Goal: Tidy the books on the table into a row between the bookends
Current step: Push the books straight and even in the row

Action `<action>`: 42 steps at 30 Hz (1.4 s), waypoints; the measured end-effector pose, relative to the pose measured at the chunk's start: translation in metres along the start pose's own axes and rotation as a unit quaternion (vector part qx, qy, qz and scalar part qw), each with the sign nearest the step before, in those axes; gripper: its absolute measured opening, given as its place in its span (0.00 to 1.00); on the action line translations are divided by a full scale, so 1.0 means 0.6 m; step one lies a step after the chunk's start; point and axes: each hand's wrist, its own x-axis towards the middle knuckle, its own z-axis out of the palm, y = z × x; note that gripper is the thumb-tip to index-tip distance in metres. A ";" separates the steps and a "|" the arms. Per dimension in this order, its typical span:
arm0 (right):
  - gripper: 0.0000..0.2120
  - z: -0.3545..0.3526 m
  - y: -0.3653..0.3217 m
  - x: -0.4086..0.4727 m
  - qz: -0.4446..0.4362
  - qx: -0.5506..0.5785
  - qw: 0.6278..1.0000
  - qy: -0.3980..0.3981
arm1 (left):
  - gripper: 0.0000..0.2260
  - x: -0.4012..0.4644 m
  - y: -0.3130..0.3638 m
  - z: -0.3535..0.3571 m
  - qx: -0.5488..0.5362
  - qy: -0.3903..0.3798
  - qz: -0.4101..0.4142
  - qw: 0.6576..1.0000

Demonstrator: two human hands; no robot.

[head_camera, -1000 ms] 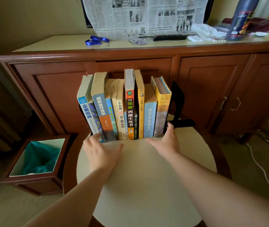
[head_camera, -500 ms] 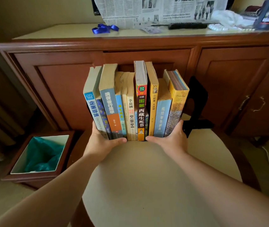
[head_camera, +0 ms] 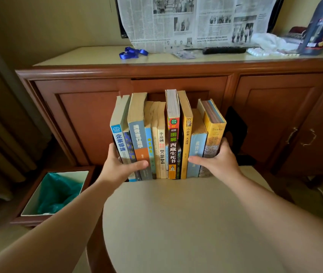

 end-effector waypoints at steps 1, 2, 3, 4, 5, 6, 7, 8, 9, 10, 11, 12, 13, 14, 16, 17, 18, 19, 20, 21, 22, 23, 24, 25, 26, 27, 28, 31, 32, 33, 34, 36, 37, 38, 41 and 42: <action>0.47 -0.003 -0.011 0.006 -0.007 0.019 1.000 0.002 | 0.39 0.008 0.013 -0.005 -0.007 -0.007 0.011 1.000; 0.48 -0.002 -0.020 0.011 -0.012 0.041 0.999 0.000 | 0.40 0.016 0.025 -0.008 -0.011 -0.020 0.018 1.000; 0.49 0.001 -0.026 0.014 -0.013 0.061 0.998 -0.007 | 0.39 0.022 0.035 -0.009 -0.010 -0.038 0.024 0.999; 0.49 0.006 -0.027 0.017 -0.015 0.077 0.997 -0.011 | 0.36 0.027 0.041 -0.007 -0.006 -0.057 0.027 0.998; 0.47 0.011 -0.027 0.017 -0.017 0.084 0.996 -0.010 | 0.33 0.030 0.043 -0.004 -0.003 -0.073 0.027 0.997; 0.45 0.017 -0.024 0.015 -0.017 0.088 0.996 -0.003 | 0.30 0.032 0.042 0.001 -0.004 -0.080 0.026 0.996; 0.43 0.022 -0.021 0.013 -0.017 0.092 0.996 0.004 | 0.28 0.033 0.040 0.007 -0.006 -0.080 0.023 0.996; 0.42 0.028 -0.018 0.011 -0.020 0.095 0.995 0.012 | 0.26 0.032 0.037 0.012 -0.011 -0.076 0.018 0.997; 0.40 0.033 -0.016 0.010 -0.024 0.094 0.995 0.019 | 0.26 0.031 0.032 0.017 -0.017 -0.068 0.014 0.997; 0.39 0.038 -0.014 0.011 -0.027 0.095 0.995 0.027 | 0.25 0.032 0.027 0.020 -0.022 -0.057 0.011 0.998; 0.39 0.042 -0.011 0.011 -0.029 0.098 0.994 0.034 | 0.25 0.033 0.021 0.022 -0.025 -0.044 0.008 0.999; 0.39 0.046 -0.010 0.011 -0.032 0.100 0.994 0.041 | 0.26 0.035 0.018 0.024 -0.030 -0.033 0.006 0.999; 0.41 0.049 -0.008 0.011 -0.033 0.099 0.993 0.048 | 0.26 0.037 0.015 0.025 -0.034 -0.026 0.005 0.999; 0.42 0.052 -0.005 0.010 -0.033 0.099 0.993 0.054 | 0.26 0.038 0.010 0.026 -0.037 -0.023 0.005 0.999; 0.44 0.059 0.002 0.006 -0.035 0.101 0.992 0.068 | 0.27 0.039 0.003 0.026 -0.043 -0.018 -0.001 0.999; 0.45 0.062 0.005 0.002 -0.035 0.095 0.992 0.076 | 0.28 0.039 -0.001 0.026 -0.048 -0.012 -0.006 0.999; 0.45 0.064 0.008 -0.001 -0.036 0.090 0.992 0.082 | 0.28 0.038 -0.008 0.028 -0.052 -0.008 -0.010 0.999; 0.45 0.066 0.013 -0.004 -0.036 0.085 0.992 0.085 | 0.29 0.037 -0.018 0.029 -0.054 -0.006 -0.013 0.998; 0.46 0.068 0.019 -0.006 -0.038 0.081 0.992 0.085 | 0.29 0.034 -0.030 0.031 -0.058 -0.005 -0.018 0.998; 0.46 0.070 0.026 -0.008 -0.039 0.075 0.993 0.083 | 0.30 0.031 -0.043 0.034 -0.063 -0.001 -0.023 0.998; 0.46 0.073 0.033 -0.009 -0.038 0.066 0.994 0.084 | 0.32 0.027 -0.055 0.037 -0.065 0.003 -0.027 0.998; 0.47 0.077 0.040 -0.011 -0.035 0.058 0.994 0.087 | 0.34 0.024 -0.066 0.040 -0.066 0.009 -0.028 0.997; 0.48 0.083 0.046 -0.014 -0.030 0.048 0.994 0.095 | 0.36 0.021 -0.073 0.043 -0.067 0.012 -0.027 0.997; 0.50 0.089 0.053 -0.016 -0.025 0.036 0.993 0.106 | 0.37 0.020 -0.078 0.045 -0.071 0.015 -0.025 0.997; 0.51 0.095 0.057 -0.018 -0.022 0.024 0.993 0.117 | 0.36 0.020 -0.081 0.047 -0.073 0.015 -0.021 0.997; 0.51 0.100 0.062 -0.019 -0.021 0.015 0.992 0.123 | 0.35 0.021 -0.083 0.049 -0.075 0.016 -0.018 0.997; 0.51 0.104 0.065 -0.020 -0.022 0.012 0.992 0.125 | 0.34 0.021 -0.083 0.049 -0.076 0.016 -0.015 0.997; 0.51 0.109 0.068 -0.019 -0.025 0.007 0.991 0.130 | 0.32 0.018 -0.080 0.051 -0.070 0.023 -0.008 0.997; 0.51 0.110 0.067 -0.020 -0.024 0.004 0.991 0.133 | 0.31 0.017 -0.080 0.052 -0.066 0.024 -0.006 0.997; 0.51 0.111 0.066 -0.022 -0.020 0.001 0.991 0.135 | 0.31 0.016 -0.079 0.052 -0.061 0.026 -0.004 0.998; 0.51 0.112 0.065 -0.023 -0.015 -0.002 0.991 0.136 | 0.31 0.014 -0.077 0.053 -0.056 0.029 0.000 0.998; 0.50 0.114 0.062 -0.026 -0.007 -0.004 0.991 0.137 | 0.31 0.012 -0.074 0.053 -0.047 0.039 0.004 0.998; 0.50 0.114 0.061 -0.026 -0.006 -0.005 0.990 0.138 | 0.31 0.011 -0.072 0.054 -0.044 0.044 0.002 0.998; 0.50 0.114 0.060 -0.027 -0.005 -0.005 0.990 0.140 | 0.32 0.011 -0.072 0.055 -0.041 0.046 0.000 0.998; 0.50 0.116 0.059 -0.028 -0.002 -0.005 0.990 0.144 | 0.32 0.012 -0.074 0.054 -0.038 0.046 -0.001 0.998; 0.50 0.117 0.058 -0.029 -0.002 -0.008 0.989 0.145 | 0.32 0.012 -0.074 0.054 -0.040 0.046 -0.002 0.998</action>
